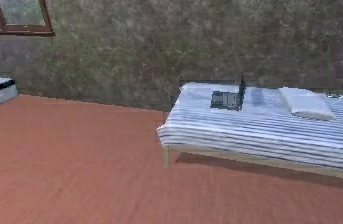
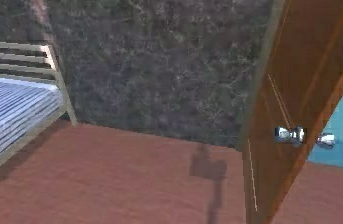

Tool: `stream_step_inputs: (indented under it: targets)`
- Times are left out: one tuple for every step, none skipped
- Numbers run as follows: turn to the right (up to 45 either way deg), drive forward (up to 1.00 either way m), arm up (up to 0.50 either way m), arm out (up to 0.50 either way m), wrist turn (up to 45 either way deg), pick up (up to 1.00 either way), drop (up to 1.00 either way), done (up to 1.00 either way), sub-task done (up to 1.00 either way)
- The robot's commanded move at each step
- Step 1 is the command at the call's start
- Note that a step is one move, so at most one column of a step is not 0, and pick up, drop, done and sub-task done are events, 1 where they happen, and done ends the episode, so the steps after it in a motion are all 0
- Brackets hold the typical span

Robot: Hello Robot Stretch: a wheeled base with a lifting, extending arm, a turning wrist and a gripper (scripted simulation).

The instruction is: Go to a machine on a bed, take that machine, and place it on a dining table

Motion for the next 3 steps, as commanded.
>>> stream_step_inputs:
  targets:
    - [33.0,0.00,0.00,0.00,0.0,0.00,0.00,0.00,0.00]
    - [0.0,0.75,0.00,0.00,0.0,0.00,0.00,0.00,0.00]
    - [-18.0,0.00,0.00,0.00,0.0,0.00,0.00,0.00,0.00]
